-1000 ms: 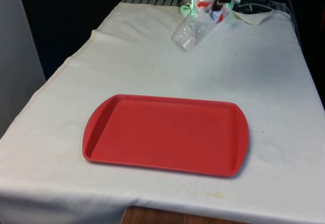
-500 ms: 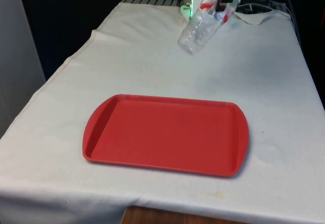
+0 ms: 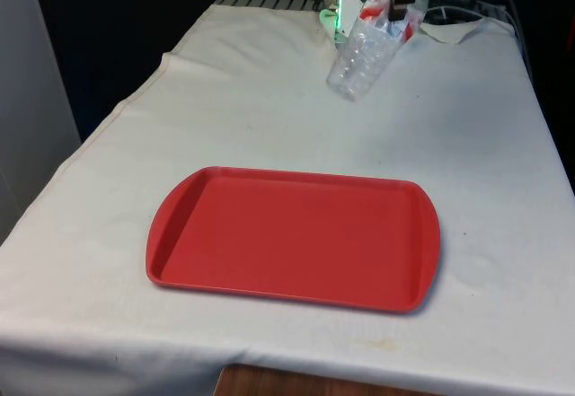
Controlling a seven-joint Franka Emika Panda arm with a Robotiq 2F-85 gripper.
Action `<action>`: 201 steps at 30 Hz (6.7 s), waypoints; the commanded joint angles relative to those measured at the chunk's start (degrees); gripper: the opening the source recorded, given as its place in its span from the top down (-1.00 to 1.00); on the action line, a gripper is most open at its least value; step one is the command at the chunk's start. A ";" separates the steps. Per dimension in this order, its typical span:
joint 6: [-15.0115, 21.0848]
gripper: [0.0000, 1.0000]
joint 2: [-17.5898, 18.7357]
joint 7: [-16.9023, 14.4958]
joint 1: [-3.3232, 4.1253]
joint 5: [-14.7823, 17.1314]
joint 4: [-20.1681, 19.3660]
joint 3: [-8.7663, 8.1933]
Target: Place the bottle upright on the tray.
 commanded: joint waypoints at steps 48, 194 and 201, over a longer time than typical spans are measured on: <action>0.06 1.00 2.86 -9.57 -0.17 25.04 3.55 -4.18; -1.66 1.00 22.29 -5.44 -1.66 45.95 21.66 -13.98; -2.01 1.00 23.84 -5.84 -1.95 46.52 22.92 -14.73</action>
